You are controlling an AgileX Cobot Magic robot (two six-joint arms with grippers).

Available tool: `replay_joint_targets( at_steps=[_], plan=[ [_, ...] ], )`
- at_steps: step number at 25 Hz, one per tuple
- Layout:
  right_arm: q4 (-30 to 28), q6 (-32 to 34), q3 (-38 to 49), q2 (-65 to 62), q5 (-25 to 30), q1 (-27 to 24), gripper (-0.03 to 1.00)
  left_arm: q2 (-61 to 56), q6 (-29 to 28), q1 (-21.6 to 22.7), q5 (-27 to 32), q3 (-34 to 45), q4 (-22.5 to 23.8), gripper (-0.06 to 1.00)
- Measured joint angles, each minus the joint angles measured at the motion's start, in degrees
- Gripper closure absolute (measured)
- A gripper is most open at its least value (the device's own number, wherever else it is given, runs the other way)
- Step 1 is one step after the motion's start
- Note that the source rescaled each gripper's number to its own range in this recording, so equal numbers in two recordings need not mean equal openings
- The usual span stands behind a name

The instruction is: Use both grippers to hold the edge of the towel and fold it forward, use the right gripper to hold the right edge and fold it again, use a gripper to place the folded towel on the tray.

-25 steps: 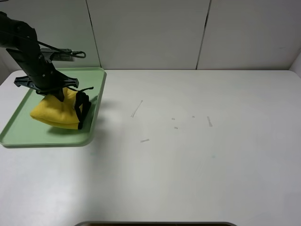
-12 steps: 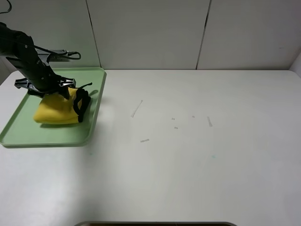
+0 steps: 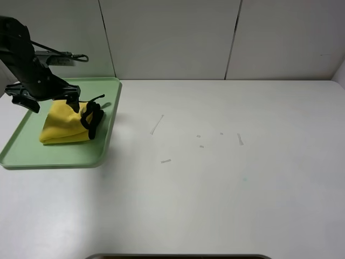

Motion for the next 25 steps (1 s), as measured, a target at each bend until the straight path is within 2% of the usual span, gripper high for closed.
replay_joint_targets(
  at_steps=[5,10,18,25],
  plan=[
    [0.0,0.0,0.0,0.0,0.0,0.0,-0.03,-5.35,0.99,0.0,8.79,0.0,-0.22,-0.05],
    [0.0,0.0,0.0,0.0,0.0,0.0,-0.03,-11.23,6.35,0.0,16.84,0.16,-2.69,-0.05],
    [0.0,0.0,0.0,0.0,0.0,0.0,-0.03,-23.22,11.9,0.0,20.32,8.76,-7.85,-0.05],
    [0.0,0.0,0.0,0.0,0.0,0.0,-0.03,-36.67,16.33,0.0,24.67,16.18,-9.47,-0.05]
  ],
)
